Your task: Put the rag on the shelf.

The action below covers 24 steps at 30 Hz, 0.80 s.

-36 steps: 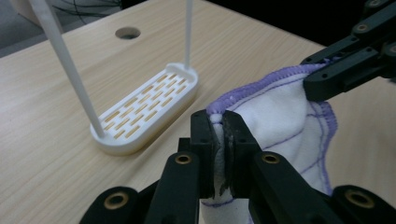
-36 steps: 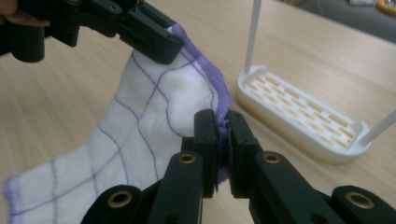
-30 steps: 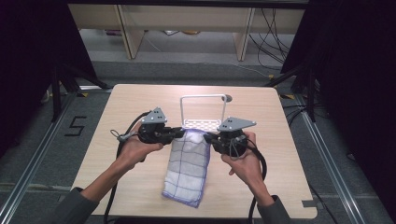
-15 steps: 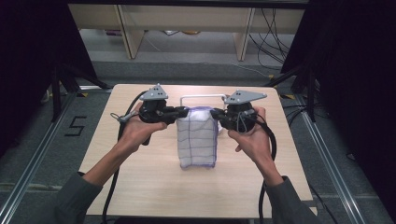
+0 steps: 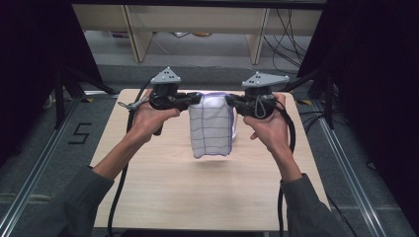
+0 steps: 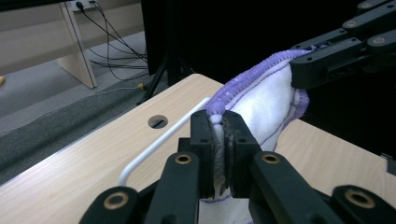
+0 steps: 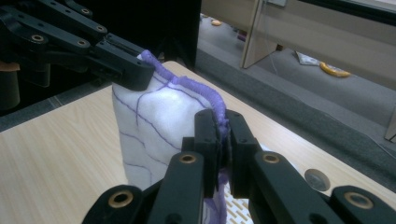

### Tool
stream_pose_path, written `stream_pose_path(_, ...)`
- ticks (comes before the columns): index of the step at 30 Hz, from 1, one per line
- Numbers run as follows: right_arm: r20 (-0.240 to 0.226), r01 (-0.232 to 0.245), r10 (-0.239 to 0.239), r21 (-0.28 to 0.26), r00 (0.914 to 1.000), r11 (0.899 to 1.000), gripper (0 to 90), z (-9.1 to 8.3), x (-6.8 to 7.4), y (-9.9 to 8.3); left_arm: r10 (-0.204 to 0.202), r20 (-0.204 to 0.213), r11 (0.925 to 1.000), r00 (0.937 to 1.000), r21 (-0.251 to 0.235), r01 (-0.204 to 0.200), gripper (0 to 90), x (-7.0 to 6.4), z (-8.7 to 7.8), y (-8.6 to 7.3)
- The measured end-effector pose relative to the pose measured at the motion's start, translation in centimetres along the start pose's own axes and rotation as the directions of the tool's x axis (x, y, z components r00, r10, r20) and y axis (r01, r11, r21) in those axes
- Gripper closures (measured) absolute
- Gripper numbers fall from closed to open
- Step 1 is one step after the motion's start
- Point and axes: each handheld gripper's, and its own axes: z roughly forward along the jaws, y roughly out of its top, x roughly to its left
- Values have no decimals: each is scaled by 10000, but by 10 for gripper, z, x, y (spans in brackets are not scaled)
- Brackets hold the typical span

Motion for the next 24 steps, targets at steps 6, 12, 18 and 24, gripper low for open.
stream_pose_path(6,130,-271,273,-126,9995,9996,856,6,-12,6,62,-154,10000,9999,-29,-63,835,6,8,8)
stream_pose_path(12,231,-509,518,-365,9984,9980,856,15,-24,13,132,-351,9998,9993,-159,-137,835,12,16,17)
stream_pose_path(18,303,-542,560,-581,9980,9968,856,19,-33,23,51,-641,9989,9979,-451,-80,834,19,18,31)
stream_pose_path(24,532,-776,816,-726,9952,9943,856,21,-42,37,-263,-777,9982,9966,-564,219,834,29,28,44)
